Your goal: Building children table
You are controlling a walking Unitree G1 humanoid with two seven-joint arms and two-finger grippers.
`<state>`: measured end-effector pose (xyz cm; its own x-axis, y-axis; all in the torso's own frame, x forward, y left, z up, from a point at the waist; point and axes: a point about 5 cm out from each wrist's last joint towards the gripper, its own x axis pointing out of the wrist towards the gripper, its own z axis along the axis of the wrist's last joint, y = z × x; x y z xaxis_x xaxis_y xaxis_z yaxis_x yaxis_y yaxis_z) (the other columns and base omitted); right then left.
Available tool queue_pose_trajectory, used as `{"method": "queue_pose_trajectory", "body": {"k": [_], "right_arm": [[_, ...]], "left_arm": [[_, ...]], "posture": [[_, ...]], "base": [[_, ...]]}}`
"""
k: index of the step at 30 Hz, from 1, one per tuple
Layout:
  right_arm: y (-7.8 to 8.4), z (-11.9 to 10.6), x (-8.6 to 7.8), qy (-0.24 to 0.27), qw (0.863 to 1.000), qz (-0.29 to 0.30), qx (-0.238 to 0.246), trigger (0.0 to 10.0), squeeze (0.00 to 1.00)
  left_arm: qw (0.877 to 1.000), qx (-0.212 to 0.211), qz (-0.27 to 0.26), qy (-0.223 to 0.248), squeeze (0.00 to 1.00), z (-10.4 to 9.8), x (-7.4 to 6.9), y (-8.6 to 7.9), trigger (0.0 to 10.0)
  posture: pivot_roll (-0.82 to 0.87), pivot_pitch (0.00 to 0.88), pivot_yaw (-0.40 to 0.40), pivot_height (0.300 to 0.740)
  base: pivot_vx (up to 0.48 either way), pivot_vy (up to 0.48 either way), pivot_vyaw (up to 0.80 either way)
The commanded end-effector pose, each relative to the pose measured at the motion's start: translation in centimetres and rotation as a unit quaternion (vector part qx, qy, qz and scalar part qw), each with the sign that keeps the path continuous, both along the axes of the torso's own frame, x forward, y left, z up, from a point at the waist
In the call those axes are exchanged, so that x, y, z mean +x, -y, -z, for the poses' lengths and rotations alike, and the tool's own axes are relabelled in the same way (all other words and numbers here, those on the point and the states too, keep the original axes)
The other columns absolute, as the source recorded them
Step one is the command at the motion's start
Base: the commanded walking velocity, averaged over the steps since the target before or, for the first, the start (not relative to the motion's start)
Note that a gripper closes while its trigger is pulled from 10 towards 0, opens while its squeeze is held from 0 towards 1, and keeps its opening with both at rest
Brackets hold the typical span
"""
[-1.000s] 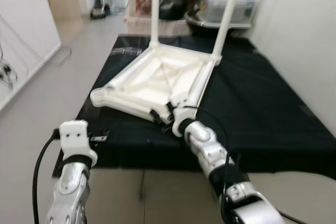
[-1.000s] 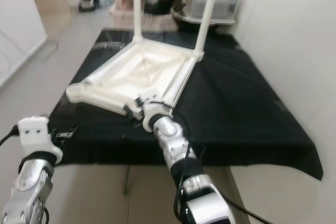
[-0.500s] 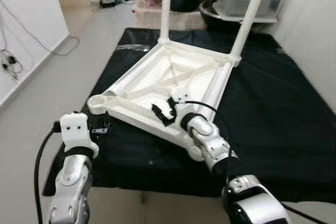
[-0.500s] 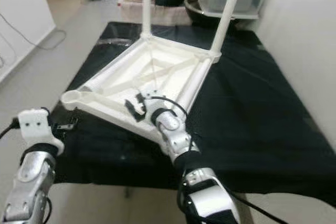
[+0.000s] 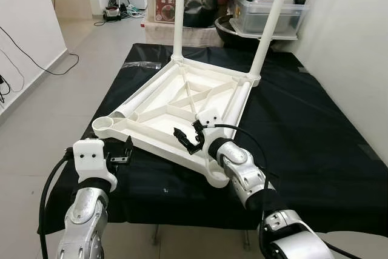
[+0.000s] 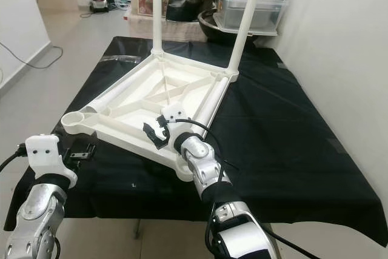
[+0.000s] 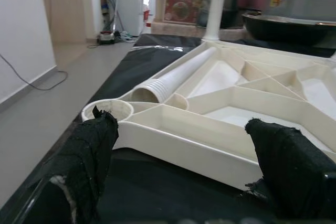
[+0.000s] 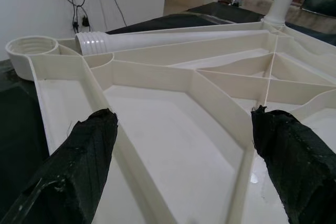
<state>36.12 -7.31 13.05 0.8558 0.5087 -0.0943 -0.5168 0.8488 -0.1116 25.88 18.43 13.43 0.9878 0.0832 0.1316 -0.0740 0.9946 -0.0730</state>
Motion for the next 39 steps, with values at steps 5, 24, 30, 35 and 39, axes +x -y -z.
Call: {"method": "queue_pose_trajectory", "body": {"k": [5,24,30,35,39], "right_arm": [[0.3,0.1,0.0,-0.003,1.0,-0.004,0.005,10.0,0.0],[-0.7,2.3,-1.7,-0.07,0.975,-0.199,-0.065,10.0,0.0],[-1.0,1.9,-1.9,-0.072,0.966,-0.238,-0.066,10.0,0.0],[-0.6,3.4,-1.7,-0.123,0.961,-0.221,-0.11,10.0,0.0],[-0.4,4.5,-2.3,-0.177,0.942,-0.252,-0.132,4.8,0.0]], "left_arm": [[1.0,0.0,0.003,0.005,0.0,0.0,-0.1,0.1,10.0],[1.0,0.003,0.003,0.003,0.0,0.0,0.1,-0.1,10.0],[1.0,0.003,0.001,0.002,0.0,0.1,0.0,-0.2,10.0],[1.0,0.006,0.001,0.003,0.0,0.1,0.0,-0.2,10.0],[1.0,0.008,0.0,0.002,0.0,0.1,0.1,-0.2,10.0]], "posture": [[0.07,0.0,-0.073,0.74],[0.09,0.0,-0.08,0.74],[0.09,0.0,-0.084,0.74],[0.09,0.0,-0.084,0.74],[0.1,0.0,-0.089,0.74]], "base": [[0.0,0.0,0.0],[0.0,0.0,0.0],[0.0,0.0,0.0],[0.0,0.0,0.0],[0.0,0.0,0.0]]}}
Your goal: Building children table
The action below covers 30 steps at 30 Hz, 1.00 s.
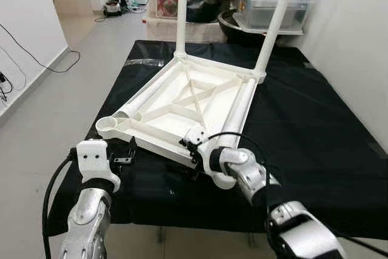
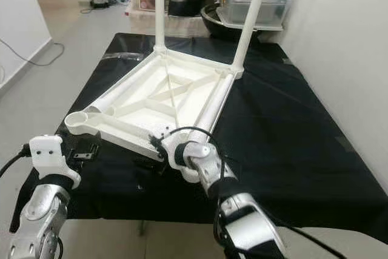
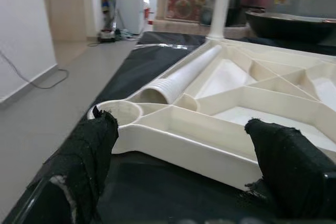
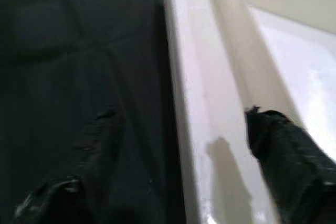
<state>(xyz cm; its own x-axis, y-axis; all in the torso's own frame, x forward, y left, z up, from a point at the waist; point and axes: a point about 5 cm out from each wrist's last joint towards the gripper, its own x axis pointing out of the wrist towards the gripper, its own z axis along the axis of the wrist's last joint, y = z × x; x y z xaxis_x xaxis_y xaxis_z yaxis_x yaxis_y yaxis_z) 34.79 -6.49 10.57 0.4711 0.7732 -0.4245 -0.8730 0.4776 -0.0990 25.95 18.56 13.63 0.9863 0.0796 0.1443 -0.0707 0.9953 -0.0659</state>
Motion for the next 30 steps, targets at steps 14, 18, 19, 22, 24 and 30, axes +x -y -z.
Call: {"method": "queue_pose_trajectory", "body": {"k": [14,18,19,22,24,30], "right_arm": [[4.3,2.2,-1.1,-0.044,0.967,-0.128,-0.215,0.0,0.0],[6.1,2.1,-1.1,-0.037,0.952,-0.155,-0.263,0.0,0.0],[7.6,1.9,-1.0,-0.031,0.94,-0.165,-0.297,0.0,0.0],[11.3,0.8,-0.4,-0.007,0.911,-0.165,-0.378,0.0,0.0],[12.7,0.2,-0.1,-0.003,0.902,-0.157,-0.402,0.0,0.0],[19.0,-2.5,-0.3,-0.014,0.849,-0.148,-0.508,0.0,0.0]], "left_arm": [[1.0,0.004,0.001,-0.005,0.0,0.4,0.2,0.2,10.0],[1.0,0.003,0.0,-0.005,0.0,0.4,0.2,0.3,10.0],[1.0,0.002,0.0,-0.004,0.0,0.4,0.2,0.3,10.0],[1.0,0.0,-0.001,-0.003,0.0,0.4,0.1,0.3,10.0],[1.0,-0.001,-0.001,-0.002,0.0,0.4,0.1,0.4,10.0],[1.0,-0.005,-0.001,-0.001,0.0,0.3,-0.1,0.5,10.0]], "posture": [[0.09,0.0,-0.097,0.74],[0.1,0.0,-0.103,0.74],[0.1,0.0,-0.105,0.74],[0.09,0.0,-0.108,0.74],[0.08,0.0,-0.11,0.74],[0.07,0.0,-0.112,0.74]], "base": [[0.0,0.0,0.0],[0.0,0.0,0.0],[0.0,0.0,0.0],[0.0,0.0,0.0],[0.0,0.0,0.0],[0.0,0.0,0.0]]}}
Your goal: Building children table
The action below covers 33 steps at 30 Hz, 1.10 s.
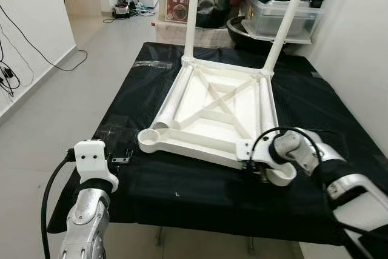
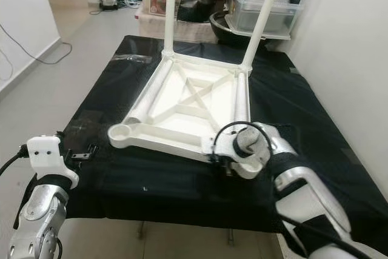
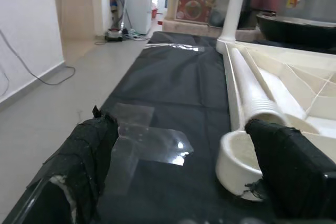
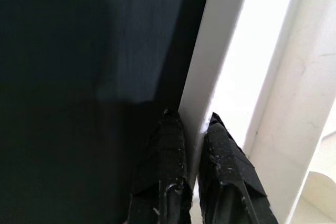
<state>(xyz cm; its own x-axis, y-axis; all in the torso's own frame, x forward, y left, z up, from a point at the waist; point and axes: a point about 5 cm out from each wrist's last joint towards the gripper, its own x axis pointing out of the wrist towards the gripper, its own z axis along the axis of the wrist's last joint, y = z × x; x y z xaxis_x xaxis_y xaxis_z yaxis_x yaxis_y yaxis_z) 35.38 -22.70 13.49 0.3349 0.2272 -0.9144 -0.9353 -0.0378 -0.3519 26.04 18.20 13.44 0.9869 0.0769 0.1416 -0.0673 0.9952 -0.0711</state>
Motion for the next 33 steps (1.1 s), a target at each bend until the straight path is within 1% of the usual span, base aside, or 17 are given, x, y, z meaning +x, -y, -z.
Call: {"method": "queue_pose_trajectory", "body": {"k": [1,5,10,12,13,14,15,16,17,18,20,21,24,25,26,29,33], "right_arm": [[3.1,0.3,-1.1,-0.025,0.996,-0.002,-0.083,0.0,0.0],[3.8,-0.3,-1.4,-0.045,0.996,-0.004,-0.072,0.0,0.0],[5.4,-1.1,-1.3,-0.002,0.991,-0.022,-0.135,0.0,0.0],[5.2,-1.1,-1.2,0.001,0.992,-0.026,-0.127,0.0,0.0],[4.8,-1.1,-1.0,0.01,0.992,-0.036,-0.117,3.0,0.0],[4.2,-1.0,-0.8,0.023,0.993,-0.042,-0.105,7.9,0.0],[4.2,-1.0,-0.8,0.023,0.993,-0.042,-0.105,7.9,0.0],[3.3,-0.9,-0.5,0.032,0.996,-0.041,-0.079,10.0,0.0],[3.3,-0.9,-0.5,0.032,0.996,-0.041,-0.079,10.0,0.0],[2.6,-0.9,-0.3,0.036,0.997,-0.041,-0.062,10.0,0.76],[1.9,-0.9,-0.1,0.039,0.997,-0.044,-0.044,10.0,0.76],[1.4,-1.4,-0.2,0.014,0.998,-0.055,-0.019,10.0,1.0],[0.3,-3.2,-0.3,-0.025,0.995,-0.088,0.04,10.0,1.0],[0.3,-3.2,-0.3,-0.025,0.995,-0.088,0.04,10.0,1.0],[-0.4,-5.2,0.1,-0.005,0.991,-0.111,0.069,10.0,1.0],[-0.6,-6.0,0.2,0.003,0.99,-0.12,0.078,10.0,1.0],[-1.6,-8.7,0.5,0.012,0.979,-0.128,0.16,10.0,1.0]], "left_arm": [[1.0,-0.003,-0.002,0.001,0.0,0.1,-0.2,0.2,10.0],[1.0,-0.005,-0.002,0.001,0.0,0.1,-0.2,0.2,10.0],[1.0,-0.006,-0.002,0.001,0.0,0.1,-0.3,0.3,10.0],[1.0,-0.007,-0.001,0.002,0.0,0.1,-0.3,0.3,10.0],[1.0,-0.007,-0.001,0.002,0.0,0.0,-0.3,0.3,10.0],[1.0,-0.008,-0.001,0.002,0.0,0.0,-0.3,0.3,10.0],[1.0,-0.008,-0.001,0.002,0.0,0.0,-0.3,0.3,10.0],[1.0,-0.008,-0.001,0.002,0.0,0.0,-0.3,0.4,10.0],[1.0,-0.008,-0.001,0.002,0.0,0.0,-0.3,0.4,10.0],[1.0,-0.009,0.0,0.002,0.0,0.0,-0.3,0.4,10.0],[1.0,-0.009,0.0,0.002,0.0,0.0,-0.3,0.4,10.0],[1.0,-0.009,0.0,0.002,0.0,0.0,-0.3,0.3,10.0],[1.0,-0.01,-0.001,0.003,0.0,-0.1,-0.3,0.2,10.0],[1.0,-0.01,-0.001,0.003,0.0,-0.1,-0.3,0.2,10.0],[1.0,-0.011,-0.001,0.003,0.0,-0.1,-0.3,0.2,10.0],[1.0,-0.011,-0.002,0.003,0.0,-0.1,-0.3,0.2,10.0],[1.0,-0.013,-0.001,0.004,0.0,-0.1,-0.2,0.2,10.0]], "posture": [[0.07,0.0,-0.112,0.74],[0.06,0.0,-0.113,0.74],[0.06,0.0,-0.117,0.74],[0.06,0.0,-0.117,0.74],[0.06,0.0,-0.117,0.74],[0.06,0.0,-0.114,0.74],[0.06,0.0,-0.114,0.74],[0.06,0.0,-0.115,0.74],[0.06,0.0,-0.115,0.74],[0.06,0.0,-0.115,0.74],[0.06,0.0,-0.115,0.74],[0.07,0.0,-0.116,0.74],[0.06,0.0,-0.113,0.74],[0.06,0.0,-0.113,0.74],[0.06,0.0,-0.11,0.74],[0.06,0.0,-0.11,0.74],[0.04,0.0,-0.104,0.74]], "base": [[0.0,0.0,0.0],[0.0,0.0,0.0],[0.0,0.0,0.0],[0.0,0.0,0.0],[0.0,0.0,0.0],[0.0,0.0,0.0],[0.0,0.0,0.0],[0.0,0.0,0.0],[0.0,0.0,0.0],[0.0,0.0,0.0],[0.0,0.0,0.0],[0.0,0.0,0.0],[0.0,0.0,0.0],[0.0,0.0,0.0],[0.0,0.0,0.0],[0.0,0.0,0.0],[0.0,0.0,0.0]]}}
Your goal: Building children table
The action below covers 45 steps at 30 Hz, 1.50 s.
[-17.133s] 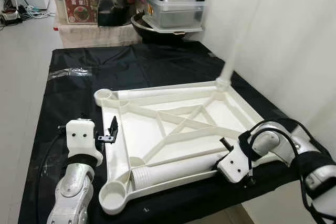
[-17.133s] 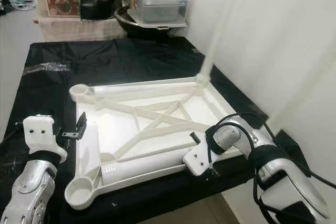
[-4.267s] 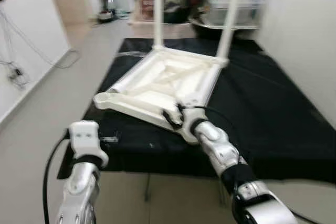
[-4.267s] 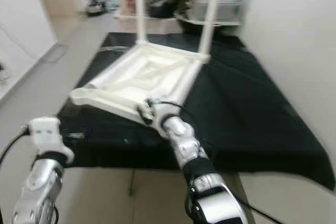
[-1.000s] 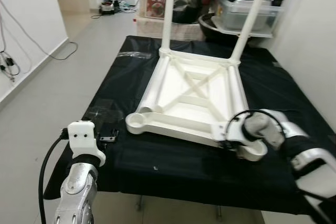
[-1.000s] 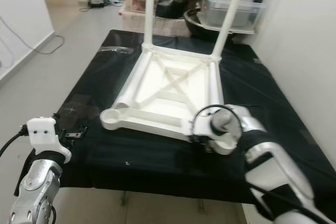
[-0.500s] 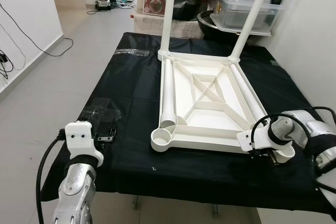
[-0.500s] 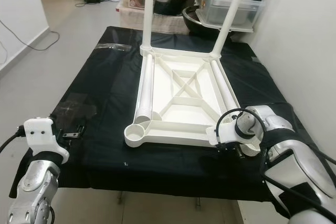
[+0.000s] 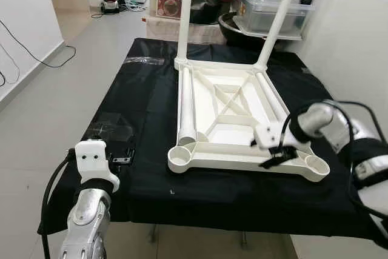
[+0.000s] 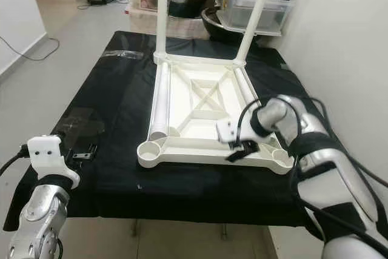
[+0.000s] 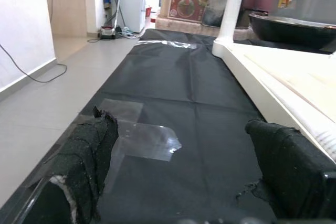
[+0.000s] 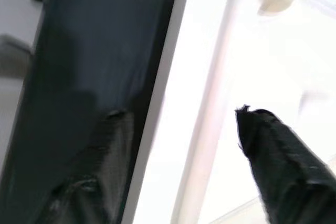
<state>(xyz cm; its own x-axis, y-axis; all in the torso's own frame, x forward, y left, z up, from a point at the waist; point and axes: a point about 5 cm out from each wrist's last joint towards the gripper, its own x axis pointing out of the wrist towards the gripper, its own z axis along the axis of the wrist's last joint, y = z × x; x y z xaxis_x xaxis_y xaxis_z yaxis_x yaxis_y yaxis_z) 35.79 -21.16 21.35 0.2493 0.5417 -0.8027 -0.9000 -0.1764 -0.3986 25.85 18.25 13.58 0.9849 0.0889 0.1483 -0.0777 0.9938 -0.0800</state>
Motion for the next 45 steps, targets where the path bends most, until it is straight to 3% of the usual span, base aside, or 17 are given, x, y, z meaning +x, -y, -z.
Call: {"method": "queue_pose_trajectory", "body": {"k": [1,2,3,6,7,8,9,10,11,13,15,17,19,26,31,41,45], "right_arm": [[-0.4,-1.5,0.1,0.0,0.999,0.002,0.049,10.0,1.0],[-1.0,-2.1,0.5,0.007,0.996,0.01,0.091,10.0,1.0],[-2.4,-3.0,1.5,0.049,0.981,0.044,0.182,10.0,1.0],[-3.8,-3.5,2.5,0.099,0.956,0.09,0.262,10.0,1.0],[-5.4,-3.2,3.7,0.152,0.904,0.171,0.362,10.0,0.81],[-5.4,-3.2,3.7,0.152,0.904,0.171,0.362,10.0,0.81],[-5.9,-2.8,4.0,0.163,0.879,0.206,0.398,10.0,0.81],[-6.4,-2.3,4.1,0.166,0.86,0.235,0.422,10.0,0.0],[-6.9,-1.7,4.2,0.163,0.847,0.256,0.437,10.0,0.0],[-7.1,-1.3,4.1,0.159,0.842,0.264,0.444,10.0,0.0],[-9.8,2.1,3.1,0.136,0.811,0.302,0.483,10.0,0.0],[-9.8,2.1,3.1,0.136,0.811,0.302,0.483,10.0,0.0],[-11.1,3.8,2.0,0.104,0.797,0.315,0.505,10.0,0.0],[-11.6,4.7,1.6,0.111,0.777,0.35,0.511,10.0,0.0],[-11.3,4.7,1.0,0.179,0.733,0.395,0.524,10.0,0.0],[-11.4,4.8,0.3,0.196,0.729,0.397,0.522,10.0,0.0],[-11.2,5.0,0.3,0.192,0.717,0.418,0.524,10.0,0.0]], "left_arm": [[1.0,-0.009,0.005,0.0,0.0,0.0,0.0,0.2,10.0],[1.0,-0.011,0.007,0.001,0.0,0.0,0.0,0.3,10.0],[1.0,-0.012,0.008,0.002,0.0,0.0,0.1,0.3,10.0],[1.0,-0.013,0.008,0.002,0.0,0.0,0.1,0.4,10.0],[1.0,-0.01,0.007,0.003,0.0,-0.1,0.1,0.4,10.0],[1.0,-0.01,0.007,0.003,0.0,-0.1,0.1,0.4,10.0],[1.0,-0.008,0.006,0.003,0.0,-0.1,0.1,0.4,10.0],[1.0,-0.007,0.006,0.003,0.0,-0.1,0.1,0.3,10.0],[1.0,-0.006,0.006,0.003,0.0,-0.1,0.1,0.3,10.0],[1.0,-0.006,0.006,0.003,0.0,-0.1,0.1,0.3,10.0],[1.0,0.001,0.005,0.0,0.0,-0.1,-0.1,0.2,10.0],[1.0,0.001,0.005,0.0,0.0,-0.1,-0.1,0.2,10.0],[1.0,0.009,0.009,-0.005,0.0,0.0,0.0,0.2,10.0],[1.0,0.006,0.009,-0.006,0.0,0.1,0.0,0.1,10.0],[1.0,-0.003,0.003,0.003,0.0,0.0,-0.3,-0.1,10.0],[1.0,-0.007,0.008,-0.001,0.0,0.2,-0.4,-0.1,10.0],[1.0,-0.016,0.011,0.003,0.0,0.2,-0.5,-0.2,10.0]], "posture": [[0.04,0.0,-0.104,0.74],[0.04,0.0,-0.104,0.74],[0.04,0.0,-0.106,0.74],[0.05,0.0,-0.11,0.74],[0.06,0.0,-0.113,0.74],[0.06,0.0,-0.113,0.74],[0.06,0.0,-0.114,0.74],[0.06,0.0,-0.114,0.74],[0.06,0.0,-0.114,0.74],[0.06,0.0,-0.114,0.74],[0.08,0.0,-0.11,0.74],[0.08,0.0,-0.11,0.74],[0.09,0.0,-0.106,0.74],[0.09,0.0,-0.107,0.74],[0.09,0.0,-0.105,0.74],[0.08,0.0,-0.093,0.74],[0.08,0.0,-0.091,0.74]], "base": [[0.0,0.0,0.0],[0.0,0.0,0.0],[0.0,0.0,0.0],[0.0,0.0,0.0],[0.0,0.0,0.0],[0.0,0.0,0.0],[0.0,0.0,0.0],[0.0,0.0,0.0],[0.0,0.0,0.0],[0.0,0.0,0.0],[0.0,-0.206,0.0],[0.0,-0.412,0.0],[0.0,-0.48,0.0],[0.0,-0.48,0.0],[0.0,-0.192,0.0],[0.0,0.0,0.0],[0.318,0.0,0.0]]}}
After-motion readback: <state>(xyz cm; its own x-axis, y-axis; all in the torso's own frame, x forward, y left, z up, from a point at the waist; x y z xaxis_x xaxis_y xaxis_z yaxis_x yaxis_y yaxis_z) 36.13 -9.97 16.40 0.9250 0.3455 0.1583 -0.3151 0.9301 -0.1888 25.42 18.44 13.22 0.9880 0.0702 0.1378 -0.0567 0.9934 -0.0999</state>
